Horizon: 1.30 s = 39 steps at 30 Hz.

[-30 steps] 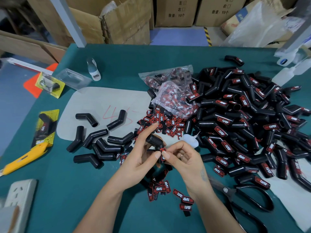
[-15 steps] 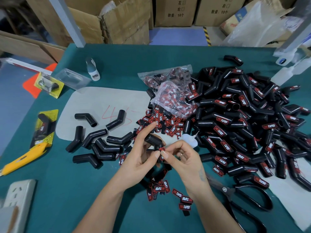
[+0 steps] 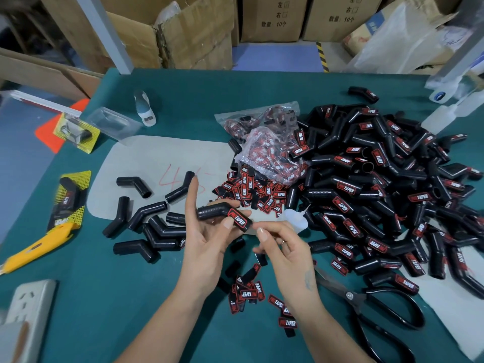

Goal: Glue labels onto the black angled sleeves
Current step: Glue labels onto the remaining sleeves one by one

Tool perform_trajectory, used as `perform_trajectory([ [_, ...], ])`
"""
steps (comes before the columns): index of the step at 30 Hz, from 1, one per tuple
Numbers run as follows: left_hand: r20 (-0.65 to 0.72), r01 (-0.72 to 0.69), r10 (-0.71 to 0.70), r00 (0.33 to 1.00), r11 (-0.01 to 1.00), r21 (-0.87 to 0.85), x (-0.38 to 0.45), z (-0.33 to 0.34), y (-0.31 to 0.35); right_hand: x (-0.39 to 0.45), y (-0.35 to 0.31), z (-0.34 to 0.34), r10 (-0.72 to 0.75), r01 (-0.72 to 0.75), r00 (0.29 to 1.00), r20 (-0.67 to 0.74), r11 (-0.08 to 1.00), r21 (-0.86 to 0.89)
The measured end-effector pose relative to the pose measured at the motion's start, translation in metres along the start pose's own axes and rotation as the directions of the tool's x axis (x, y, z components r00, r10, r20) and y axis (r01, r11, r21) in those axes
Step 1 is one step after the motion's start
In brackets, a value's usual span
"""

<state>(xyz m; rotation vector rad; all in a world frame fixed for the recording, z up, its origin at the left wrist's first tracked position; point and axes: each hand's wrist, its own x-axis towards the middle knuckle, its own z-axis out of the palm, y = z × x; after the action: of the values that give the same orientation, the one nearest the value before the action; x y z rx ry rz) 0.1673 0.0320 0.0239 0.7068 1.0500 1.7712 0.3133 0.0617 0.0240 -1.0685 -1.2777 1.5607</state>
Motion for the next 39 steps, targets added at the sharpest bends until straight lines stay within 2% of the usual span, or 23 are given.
perform_trajectory([
  [6, -0.067, -0.005, 0.007, 0.998, 0.999, 0.04, -0.01, 0.009, -0.004, -0.001, 0.004, 0.004, 0.051, -0.052, 0.999, 0.011, 0.992, 0.111],
  [12, -0.093, -0.037, 0.048, 0.995, 0.993, 0.11, -0.019, 0.011, -0.012, -0.002, 0.008, 0.006, 0.03, -0.023, 0.998, -0.046, 0.988, 0.156],
  [27, -0.079, -0.085, 0.095, 0.992, 0.989, 0.119, -0.021, 0.015, -0.012, -0.003, 0.007, 0.007, 0.004, 0.007, 0.998, -0.066, 0.986, 0.164],
  [39, -0.093, -0.067, 0.074, 0.993, 0.995, 0.076, -0.022, 0.015, -0.013, -0.003, 0.004, 0.008, 0.022, -0.011, 0.998, -0.067, 0.988, 0.156],
])
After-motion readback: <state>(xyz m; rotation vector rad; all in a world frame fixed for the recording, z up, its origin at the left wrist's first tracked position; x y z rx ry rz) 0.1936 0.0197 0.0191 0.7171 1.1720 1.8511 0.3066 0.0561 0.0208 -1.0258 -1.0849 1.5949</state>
